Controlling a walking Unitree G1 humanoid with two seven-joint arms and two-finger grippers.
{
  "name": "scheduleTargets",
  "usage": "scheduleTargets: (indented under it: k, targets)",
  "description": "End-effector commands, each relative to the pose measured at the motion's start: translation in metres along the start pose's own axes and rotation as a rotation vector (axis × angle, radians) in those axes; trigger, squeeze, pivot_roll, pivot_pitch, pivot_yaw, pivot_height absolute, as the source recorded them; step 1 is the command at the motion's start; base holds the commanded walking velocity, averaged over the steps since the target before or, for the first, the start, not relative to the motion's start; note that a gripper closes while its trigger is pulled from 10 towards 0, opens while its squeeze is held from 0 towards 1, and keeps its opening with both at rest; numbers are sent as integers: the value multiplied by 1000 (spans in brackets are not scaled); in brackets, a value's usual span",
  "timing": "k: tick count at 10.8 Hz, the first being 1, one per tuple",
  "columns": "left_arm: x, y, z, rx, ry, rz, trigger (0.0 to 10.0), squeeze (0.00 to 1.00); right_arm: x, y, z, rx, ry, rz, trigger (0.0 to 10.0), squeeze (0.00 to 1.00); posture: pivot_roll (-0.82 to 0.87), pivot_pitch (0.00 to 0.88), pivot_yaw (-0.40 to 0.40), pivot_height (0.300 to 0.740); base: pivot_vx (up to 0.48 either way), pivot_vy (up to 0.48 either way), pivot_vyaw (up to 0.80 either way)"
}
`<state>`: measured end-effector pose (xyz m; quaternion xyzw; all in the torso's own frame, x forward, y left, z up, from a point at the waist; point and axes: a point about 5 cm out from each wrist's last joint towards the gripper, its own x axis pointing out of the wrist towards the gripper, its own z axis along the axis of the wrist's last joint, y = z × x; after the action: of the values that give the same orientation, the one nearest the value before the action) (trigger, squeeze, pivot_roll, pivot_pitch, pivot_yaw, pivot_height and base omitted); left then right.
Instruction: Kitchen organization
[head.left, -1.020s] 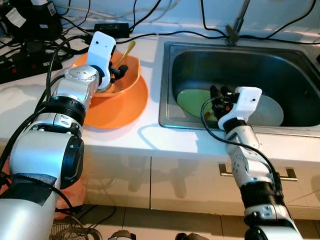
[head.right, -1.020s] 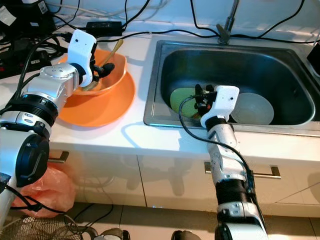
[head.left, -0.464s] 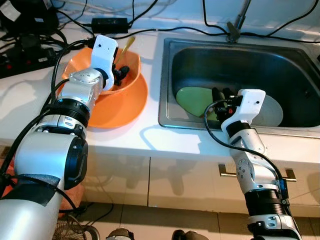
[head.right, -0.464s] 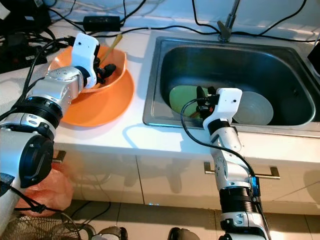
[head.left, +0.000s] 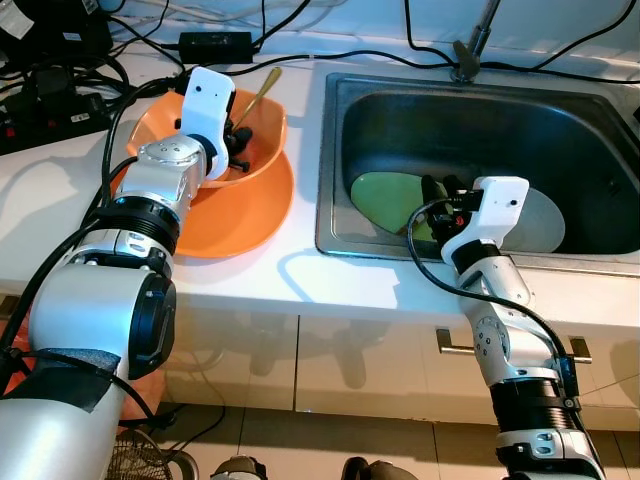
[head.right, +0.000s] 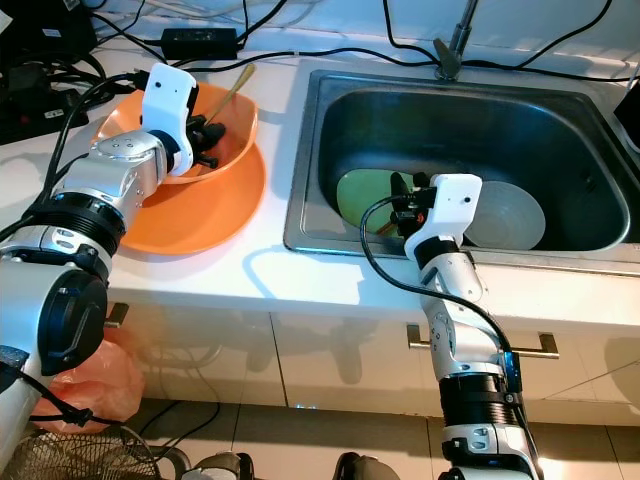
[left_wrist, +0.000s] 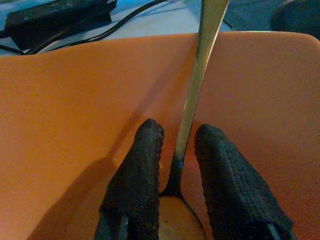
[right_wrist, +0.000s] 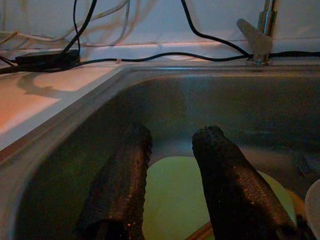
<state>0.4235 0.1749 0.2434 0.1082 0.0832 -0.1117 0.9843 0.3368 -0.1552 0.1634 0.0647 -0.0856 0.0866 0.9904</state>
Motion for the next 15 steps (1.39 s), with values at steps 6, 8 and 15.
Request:
scheduleTargets:
  k: [6, 8, 15]
  targets:
    - [-3, 10, 3, -26, -41, 44, 0, 0, 2, 2, -14, 15, 74, 5, 10000, 0, 30, 141, -44, 740, 0, 0, 0]
    - [-7, 9, 36, -4, -223, 45, 0, 0, 4, 2, -14, 18, 73, 5, 10000, 0, 34, 136, -45, 740, 0, 0, 0]
    - [-56, -76, 103, 207, -805, -182, 10000, 0, 13, 4, -4, 34, 27, 3, 10000, 0, 36, 118, -32, 740, 0, 0, 0]
